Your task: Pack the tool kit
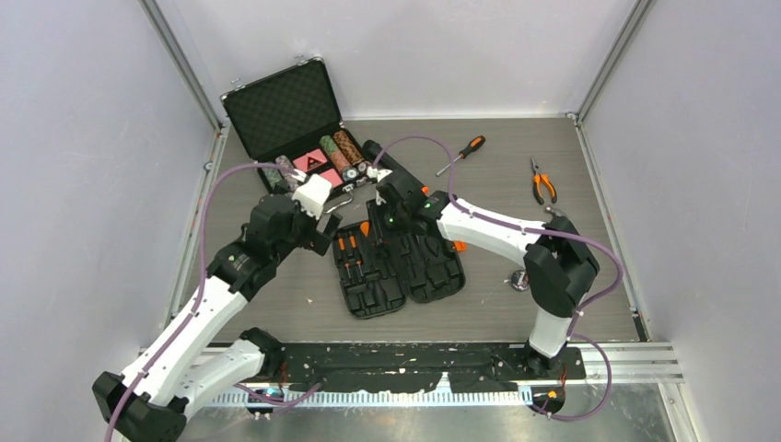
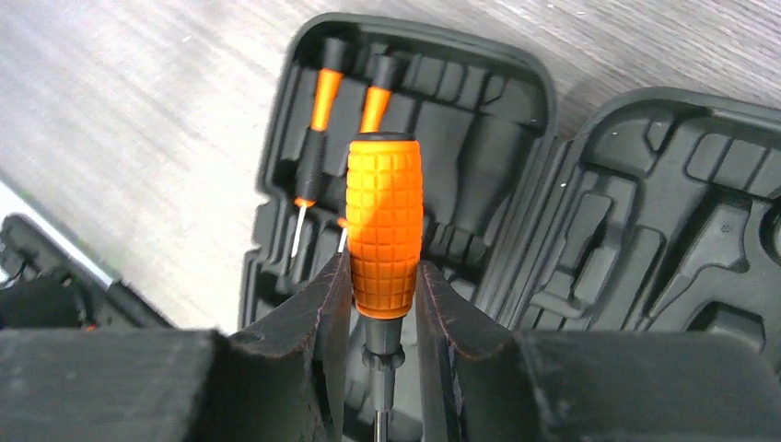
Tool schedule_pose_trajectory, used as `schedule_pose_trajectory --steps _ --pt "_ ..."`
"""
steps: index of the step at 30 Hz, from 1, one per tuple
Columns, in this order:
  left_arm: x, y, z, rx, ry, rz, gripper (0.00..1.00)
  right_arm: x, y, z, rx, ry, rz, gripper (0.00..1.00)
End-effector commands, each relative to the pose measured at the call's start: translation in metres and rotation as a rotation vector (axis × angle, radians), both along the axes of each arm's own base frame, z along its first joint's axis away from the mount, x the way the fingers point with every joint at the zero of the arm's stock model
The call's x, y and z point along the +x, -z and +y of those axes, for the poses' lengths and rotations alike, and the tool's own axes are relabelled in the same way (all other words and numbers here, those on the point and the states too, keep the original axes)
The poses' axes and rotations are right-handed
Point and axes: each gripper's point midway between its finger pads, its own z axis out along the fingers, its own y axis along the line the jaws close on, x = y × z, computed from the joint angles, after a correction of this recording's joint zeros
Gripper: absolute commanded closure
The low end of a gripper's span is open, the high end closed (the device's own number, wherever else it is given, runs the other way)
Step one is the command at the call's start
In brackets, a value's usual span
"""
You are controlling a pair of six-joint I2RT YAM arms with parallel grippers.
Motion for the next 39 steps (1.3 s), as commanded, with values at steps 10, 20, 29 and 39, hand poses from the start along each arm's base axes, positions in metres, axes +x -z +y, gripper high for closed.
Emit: schedule_pose_trajectory --steps 10,20,29,39 --pt "-0.036 0.069 0.0 -0.393 -0.351 0.476 0.01 0.052 0.029 0.007 0.079 0.259 -0.197 0.95" --pt "-0.037 0.061 0.008 -0.417 -0.378 0.426 0.01 0.057 0.052 0.006 0.075 0.308 -0.186 0.9" --pt "-0.04 0.064 0.009 -0.41 -0.379 0.438 0.01 0.053 0.057 -0.001 0.054 0.33 -0.171 0.74" --pt "-0.038 0.064 0.005 -0.414 -0.371 0.448 0.01 0.041 0.054 -0.014 0.009 0.335 -0.142 0.7"
